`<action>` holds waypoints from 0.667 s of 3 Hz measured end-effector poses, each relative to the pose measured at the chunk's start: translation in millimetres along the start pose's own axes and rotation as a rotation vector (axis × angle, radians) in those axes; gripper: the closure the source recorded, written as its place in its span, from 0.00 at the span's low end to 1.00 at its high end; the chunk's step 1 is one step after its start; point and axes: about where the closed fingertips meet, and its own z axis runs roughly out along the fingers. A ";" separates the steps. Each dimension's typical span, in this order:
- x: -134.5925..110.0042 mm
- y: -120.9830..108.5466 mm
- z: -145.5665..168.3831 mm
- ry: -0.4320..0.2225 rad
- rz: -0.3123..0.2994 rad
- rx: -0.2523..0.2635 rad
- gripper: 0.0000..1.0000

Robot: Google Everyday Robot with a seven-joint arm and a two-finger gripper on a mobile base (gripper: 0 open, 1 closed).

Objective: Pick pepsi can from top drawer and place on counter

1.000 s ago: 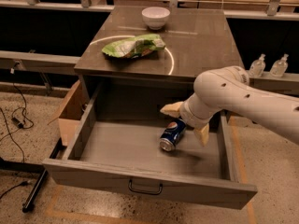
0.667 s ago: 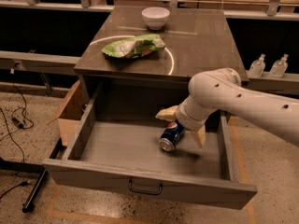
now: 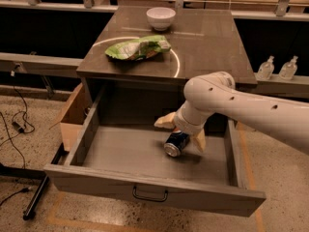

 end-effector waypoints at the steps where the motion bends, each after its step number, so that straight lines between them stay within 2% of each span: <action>1: 0.2 -3.7 13.3 -0.015 -0.002 -0.021 0.16; 2: 0.3 -4.4 19.4 -0.031 0.010 -0.033 0.39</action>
Offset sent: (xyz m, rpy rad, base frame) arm 0.0089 0.0086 -0.0196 -0.0116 0.0676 -0.0202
